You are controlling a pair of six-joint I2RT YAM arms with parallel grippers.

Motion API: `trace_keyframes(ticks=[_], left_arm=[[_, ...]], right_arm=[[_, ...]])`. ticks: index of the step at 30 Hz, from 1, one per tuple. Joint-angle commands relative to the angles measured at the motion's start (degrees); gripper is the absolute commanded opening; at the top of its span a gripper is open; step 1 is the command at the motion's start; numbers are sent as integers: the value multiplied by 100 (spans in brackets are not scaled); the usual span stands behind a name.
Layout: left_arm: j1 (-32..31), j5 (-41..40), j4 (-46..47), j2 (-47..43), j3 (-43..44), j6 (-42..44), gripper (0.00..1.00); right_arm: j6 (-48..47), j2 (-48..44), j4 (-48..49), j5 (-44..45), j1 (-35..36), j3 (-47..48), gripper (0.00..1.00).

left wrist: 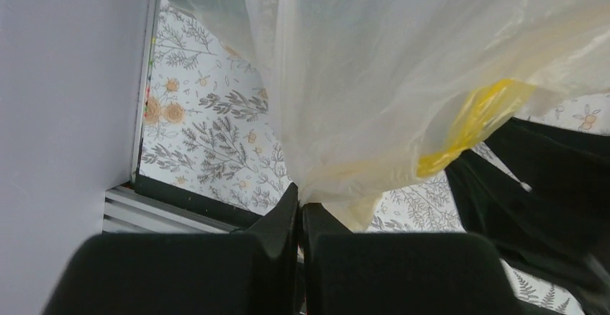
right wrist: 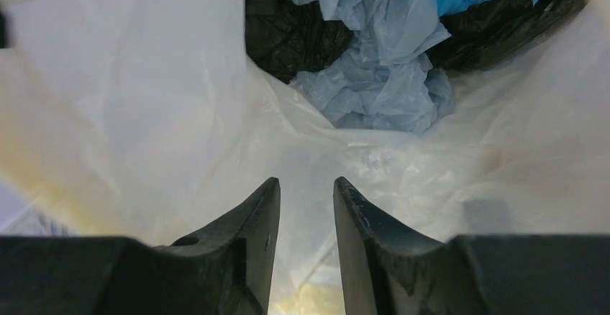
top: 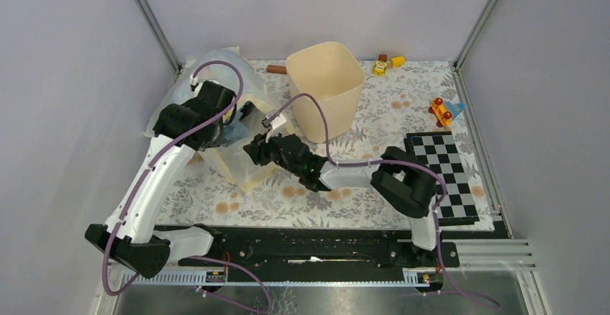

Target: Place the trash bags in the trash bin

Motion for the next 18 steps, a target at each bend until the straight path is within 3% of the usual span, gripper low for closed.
trace_keyframes(ticks=[1, 6, 9, 15, 18], left_arm=[[-7, -118, 263, -346, 372, 271, 0], [-3, 602, 862, -356, 348, 623, 0], [-7, 599, 1074, -243, 392, 711, 0], [-7, 510, 1083, 257, 900, 891, 0], [-7, 523, 1076, 319, 1025, 978, 0]], right_arm=[[648, 510, 262, 612, 40, 769, 42], [1019, 998, 407, 977, 45, 1284, 40], [1059, 1251, 392, 1201, 69, 1517, 39], [-35, 1363, 1169, 1808, 431, 1230, 39], [-351, 1494, 1012, 1850, 488, 1423, 38]])
